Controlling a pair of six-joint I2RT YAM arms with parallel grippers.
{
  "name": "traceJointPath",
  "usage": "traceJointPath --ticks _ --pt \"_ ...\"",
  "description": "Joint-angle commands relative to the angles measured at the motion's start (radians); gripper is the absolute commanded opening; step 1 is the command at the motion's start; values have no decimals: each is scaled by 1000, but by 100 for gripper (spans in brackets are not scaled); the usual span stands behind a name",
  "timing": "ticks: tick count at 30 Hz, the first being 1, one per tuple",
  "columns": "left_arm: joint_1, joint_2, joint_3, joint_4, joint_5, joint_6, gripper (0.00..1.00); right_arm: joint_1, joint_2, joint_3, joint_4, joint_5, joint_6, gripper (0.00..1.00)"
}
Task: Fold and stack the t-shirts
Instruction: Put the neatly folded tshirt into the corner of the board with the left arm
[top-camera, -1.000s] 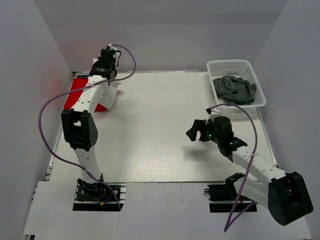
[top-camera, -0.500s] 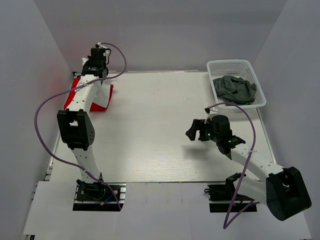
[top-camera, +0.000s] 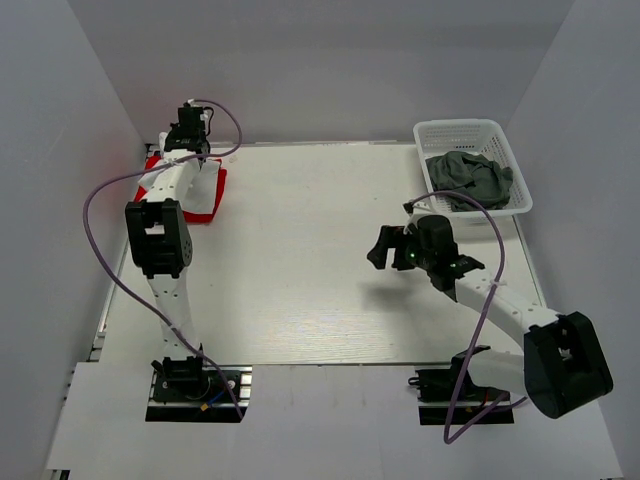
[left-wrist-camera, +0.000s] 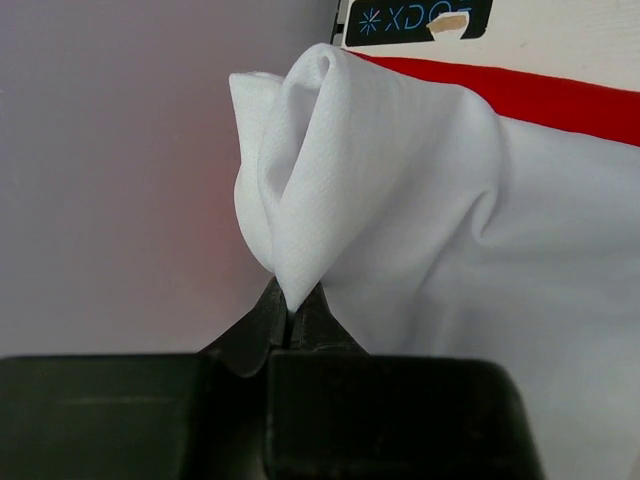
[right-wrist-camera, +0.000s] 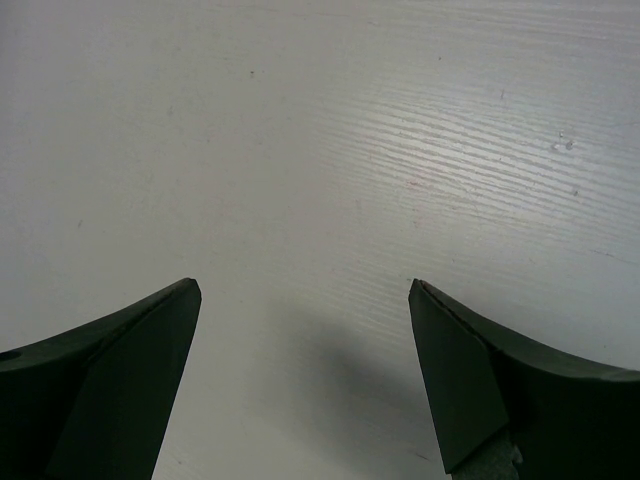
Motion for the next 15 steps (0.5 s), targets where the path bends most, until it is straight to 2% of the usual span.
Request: traceJointPath --ticks 1,5,6,7,8,9,10,11,15 --pt "22 17 77 37 -24 5 0 -1 37 60 -27 4 -13 90" --pt "34 50 86 49 -55 5 0 -1 61 80 -36 4 -2 90" --pt "45 65 86 49 -64 5 5 -2 66 82 -35 4 3 90" --pt "45 74 86 49 -64 -4 22 -1 74 86 -33 3 7 90" --pt "45 92 116 40 -92 -15 60 -2 75 102 -38 3 7 90" --pt "56 102 133 28 -92 -29 73 -1 86 105 -48 13 3 90" --pt "56 102 152 -3 -92 -58 91 -4 97 113 -53 18 7 90" --pt "56 116 187 -20 -81 -76 100 -2 98 122 -55 18 9 90" --pt "65 100 229 -115 -21 -167 100 1 89 117 -42 26 12 90"
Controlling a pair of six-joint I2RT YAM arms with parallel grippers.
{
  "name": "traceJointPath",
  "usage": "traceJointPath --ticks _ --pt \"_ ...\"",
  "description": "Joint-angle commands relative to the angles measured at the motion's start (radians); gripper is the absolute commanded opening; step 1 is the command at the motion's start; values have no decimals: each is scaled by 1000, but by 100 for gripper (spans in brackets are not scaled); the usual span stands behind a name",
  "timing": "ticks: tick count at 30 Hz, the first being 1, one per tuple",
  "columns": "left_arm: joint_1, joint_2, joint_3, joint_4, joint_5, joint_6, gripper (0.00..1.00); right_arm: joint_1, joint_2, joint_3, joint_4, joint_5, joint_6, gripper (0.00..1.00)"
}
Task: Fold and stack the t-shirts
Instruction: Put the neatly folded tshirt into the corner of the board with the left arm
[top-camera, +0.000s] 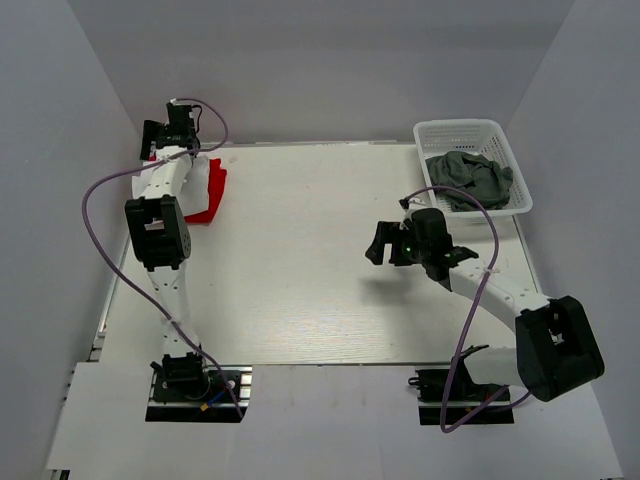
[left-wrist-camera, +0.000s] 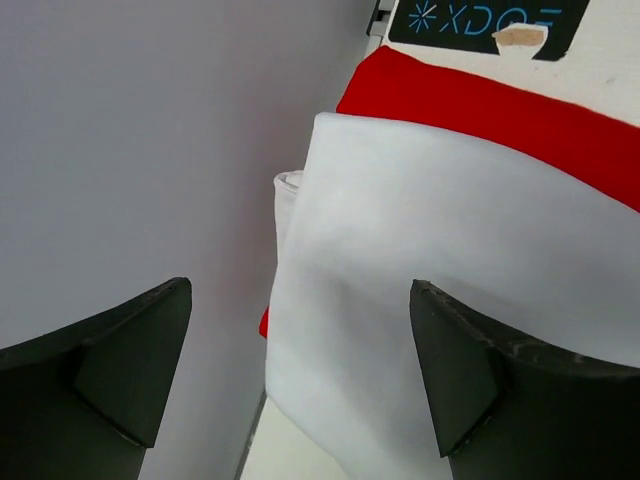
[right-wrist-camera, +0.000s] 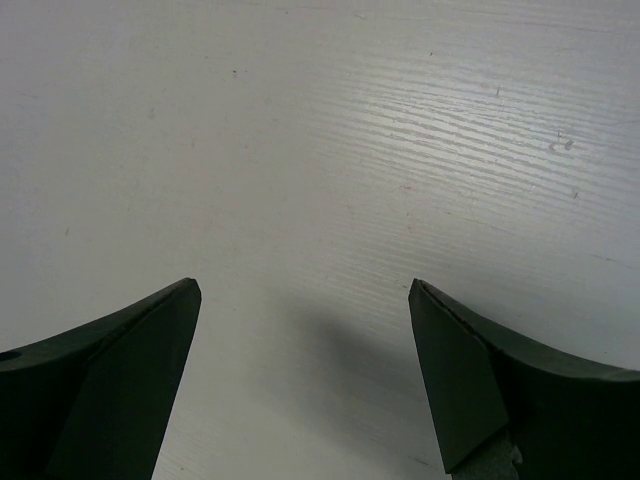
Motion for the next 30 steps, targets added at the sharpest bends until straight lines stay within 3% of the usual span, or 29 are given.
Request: traceJointPath --ticks 1,6,9,11,12,15,21,27,30 --pt "7 -80 63 -102 56 -113 100 -1 -16 37 12 27 0 90" --pt "-3 -272 -96 -130 370 -345 100 -4 -70 9 7 105 -11 90" --pt "-30 -453 -341 -16 547 -443 100 -2 -120 -40 25 104 1 90" --pt "-42 -586 -449 74 775 -544 100 -4 -154 -52 26 104 12 90" --pt "-55 -634 -583 114 878 -566 100 -1 -163 -80 26 99 18 90" --pt "-116 -831 -875 289 961 -664 100 -1 -220 -116 18 91 24 90" --pt "-208 -1093 -1253 390 1006 -765 100 -1 -378 -201 68 94 33 90" --pt "-208 -1289 -1316 377 920 -724 100 -4 -444 -262 135 183 69 90" --pt "-208 -1312 -1316 355 908 -701 100 -1 -467 -290 160 185 51 90"
